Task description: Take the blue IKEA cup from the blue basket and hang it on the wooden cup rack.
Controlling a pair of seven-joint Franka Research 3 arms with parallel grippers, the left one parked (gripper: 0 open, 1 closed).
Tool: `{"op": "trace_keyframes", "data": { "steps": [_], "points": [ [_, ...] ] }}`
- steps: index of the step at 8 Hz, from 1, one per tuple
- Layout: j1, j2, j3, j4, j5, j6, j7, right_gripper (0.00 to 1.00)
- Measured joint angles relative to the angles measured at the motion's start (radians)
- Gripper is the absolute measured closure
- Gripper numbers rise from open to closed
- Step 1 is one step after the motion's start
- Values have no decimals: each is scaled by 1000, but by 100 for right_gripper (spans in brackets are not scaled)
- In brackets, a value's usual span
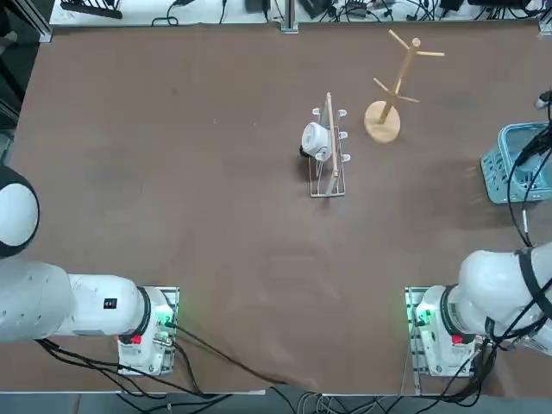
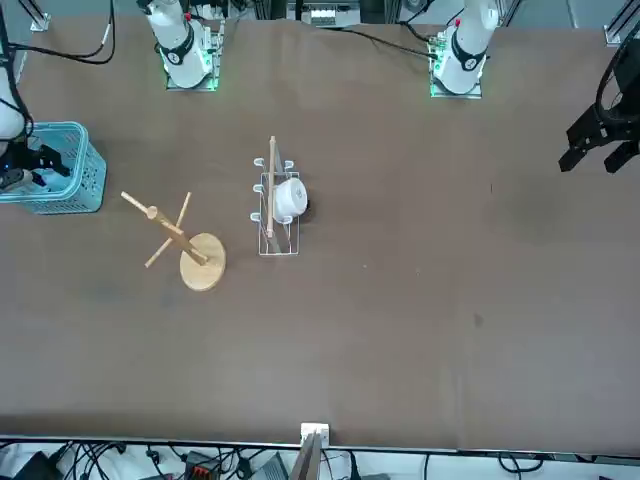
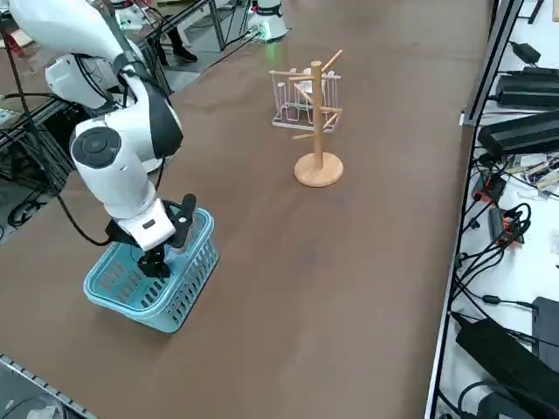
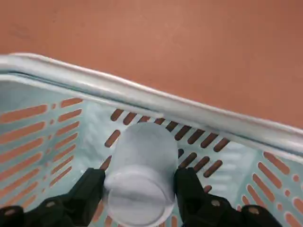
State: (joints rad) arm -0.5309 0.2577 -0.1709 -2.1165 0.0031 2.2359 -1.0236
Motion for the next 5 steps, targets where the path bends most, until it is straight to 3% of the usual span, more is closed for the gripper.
{"op": "trace_keyframes", "data": {
  "steps": [5],
  "points": [
    [1, -74, 0, 32, 0, -112, -9, 15]
  ]
}}
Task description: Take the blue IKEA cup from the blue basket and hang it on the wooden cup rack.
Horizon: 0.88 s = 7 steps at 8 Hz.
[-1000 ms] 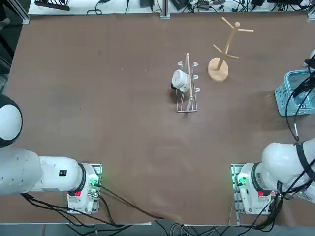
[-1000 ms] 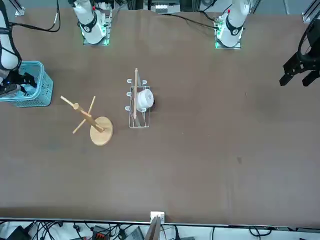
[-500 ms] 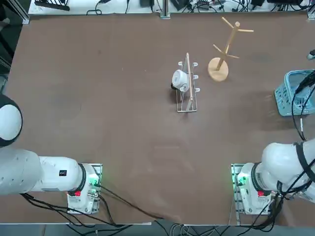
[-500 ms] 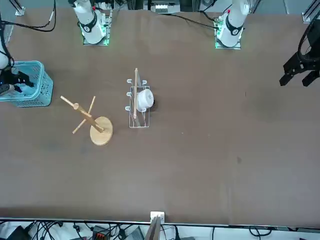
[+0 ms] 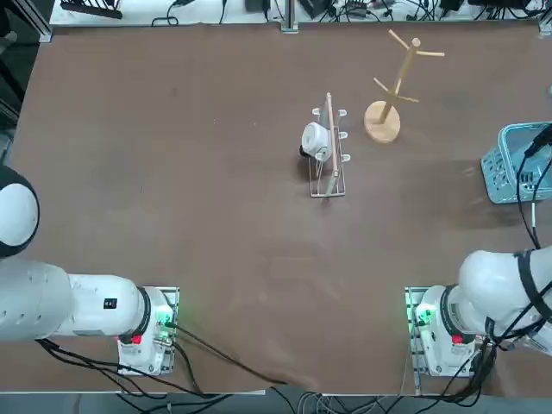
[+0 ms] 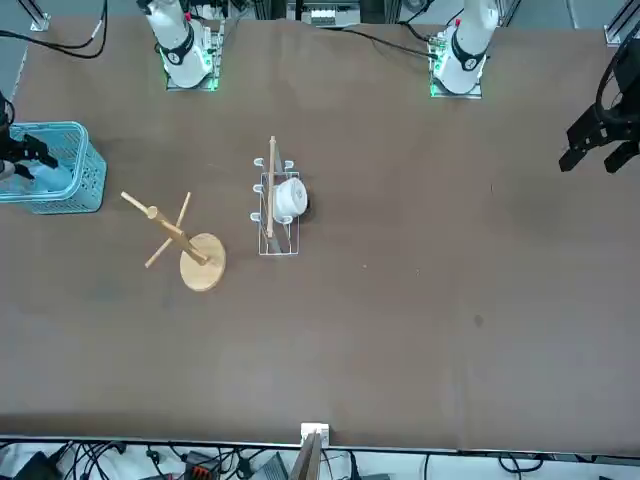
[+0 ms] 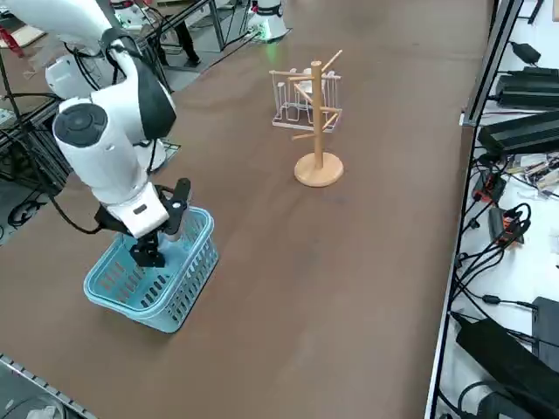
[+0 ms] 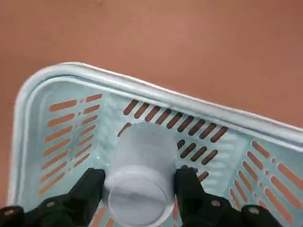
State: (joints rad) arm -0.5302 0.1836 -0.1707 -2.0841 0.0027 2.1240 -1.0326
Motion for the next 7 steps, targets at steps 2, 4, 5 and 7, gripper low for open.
{"op": "trace_keyframes", "data": {
  "steps": [2, 4, 5, 7],
  "points": [
    [0, -57, 0, 7, -3, -60, -2, 15],
    [0, -100, 0, 64, -4, -171, -3, 15],
    [4, -108, 1, 112, -5, -234, -5, 15],
    [32, -111, 2, 209, -4, -348, -6, 15]
  ]
}}
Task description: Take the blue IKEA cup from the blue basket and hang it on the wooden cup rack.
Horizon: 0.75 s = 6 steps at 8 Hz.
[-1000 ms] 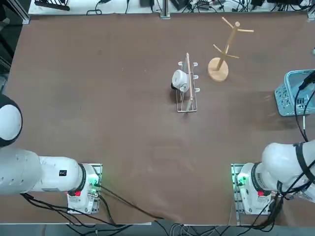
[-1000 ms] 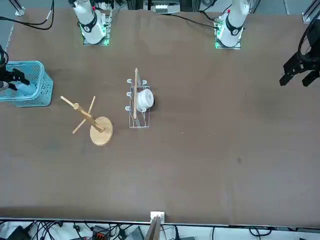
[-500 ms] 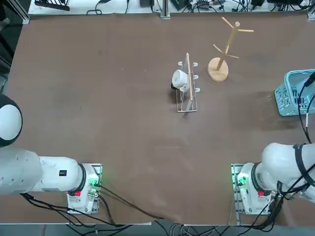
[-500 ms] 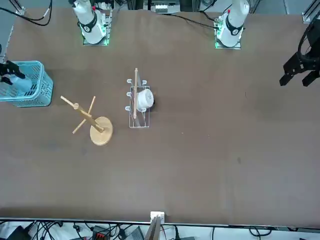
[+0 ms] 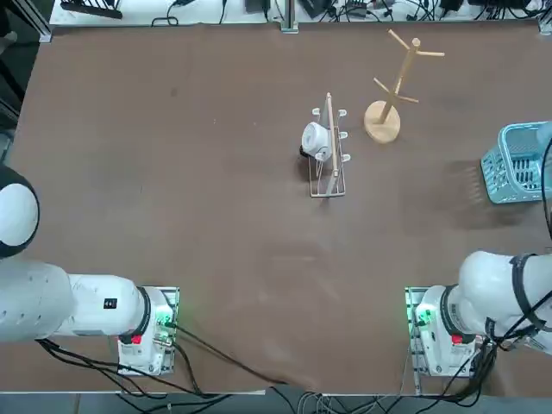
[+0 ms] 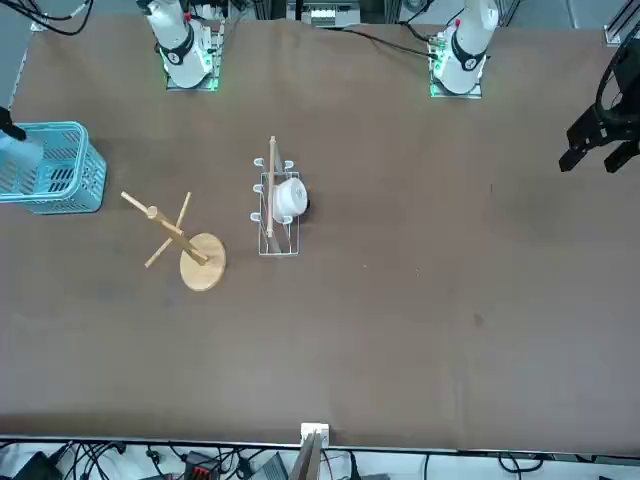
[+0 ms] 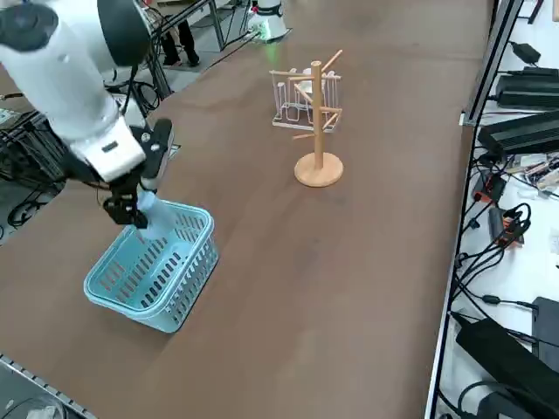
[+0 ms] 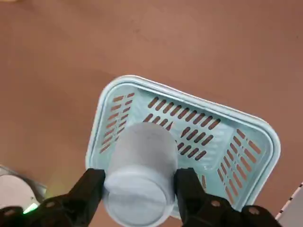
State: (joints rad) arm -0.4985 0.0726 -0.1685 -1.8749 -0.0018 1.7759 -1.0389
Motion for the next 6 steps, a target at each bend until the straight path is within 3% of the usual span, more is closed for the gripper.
{"op": "trace_keyframes", "data": {
  "steps": [3, 6],
  "points": [
    [69, -1, 4, 148, 15, -160, 0, 15],
    [133, -1, 7, 277, 128, -278, 0, 15]
  ]
}}
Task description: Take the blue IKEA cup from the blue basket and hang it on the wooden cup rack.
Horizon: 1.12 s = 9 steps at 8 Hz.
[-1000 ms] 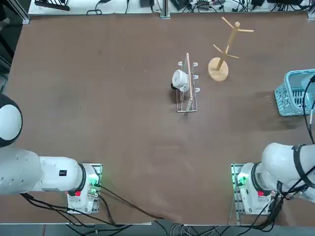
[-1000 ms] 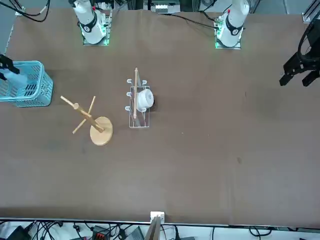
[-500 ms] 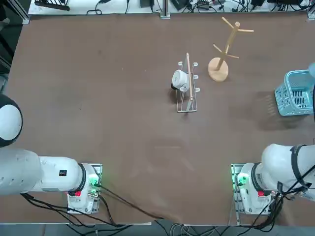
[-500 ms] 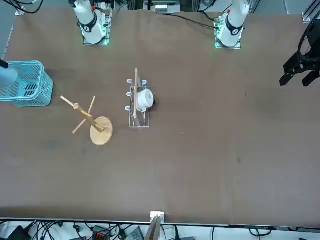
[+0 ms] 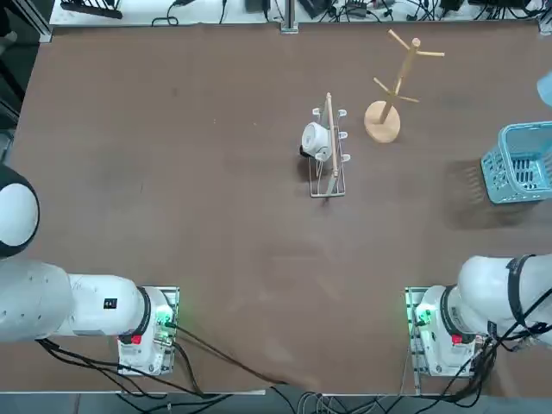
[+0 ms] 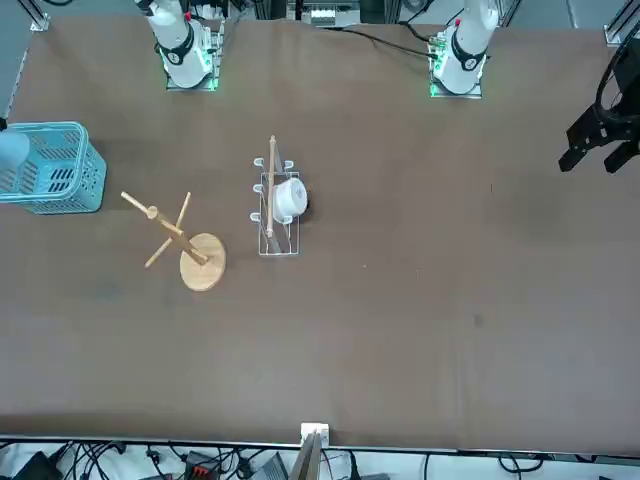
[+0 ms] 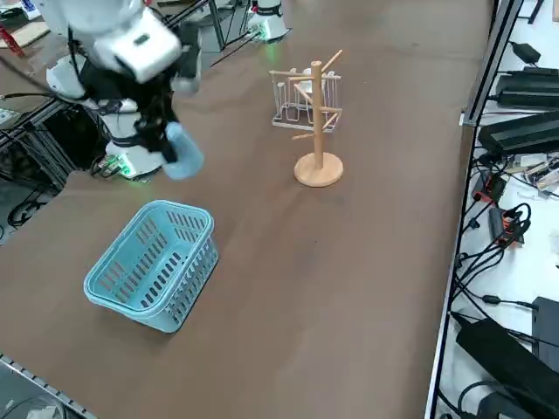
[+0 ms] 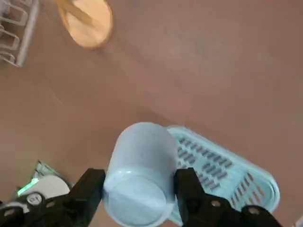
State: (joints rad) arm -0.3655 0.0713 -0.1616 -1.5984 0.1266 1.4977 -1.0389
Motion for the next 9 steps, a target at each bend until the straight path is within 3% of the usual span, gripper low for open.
{"op": "trace_keyframes", "data": {
  "steps": [4, 9],
  "points": [
    [36, 0, 1, 83, 292, -51, -1, 15],
    [37, 66, -3, 47, 603, -87, -91, 15]
  ]
}}
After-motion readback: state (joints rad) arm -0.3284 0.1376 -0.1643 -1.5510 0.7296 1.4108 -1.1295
